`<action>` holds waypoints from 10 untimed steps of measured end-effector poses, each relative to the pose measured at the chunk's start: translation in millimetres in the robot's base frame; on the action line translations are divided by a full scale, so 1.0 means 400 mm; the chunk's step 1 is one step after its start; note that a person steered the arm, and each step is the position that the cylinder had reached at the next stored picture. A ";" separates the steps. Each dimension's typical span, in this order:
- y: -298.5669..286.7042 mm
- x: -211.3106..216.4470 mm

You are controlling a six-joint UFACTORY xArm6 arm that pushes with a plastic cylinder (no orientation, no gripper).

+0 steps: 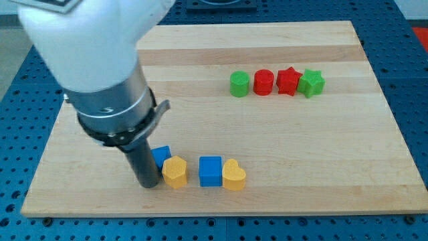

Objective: Arrange the yellow hexagon and blue cube in a horizontal direction

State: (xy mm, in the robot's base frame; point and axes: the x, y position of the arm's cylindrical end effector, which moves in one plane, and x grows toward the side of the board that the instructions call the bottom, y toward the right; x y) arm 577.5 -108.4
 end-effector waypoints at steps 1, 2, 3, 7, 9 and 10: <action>0.002 0.014; -0.031 0.093; -0.024 0.103; 0.092 0.023; 0.138 0.067; 0.219 0.089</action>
State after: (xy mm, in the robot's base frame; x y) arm 613.2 -20.8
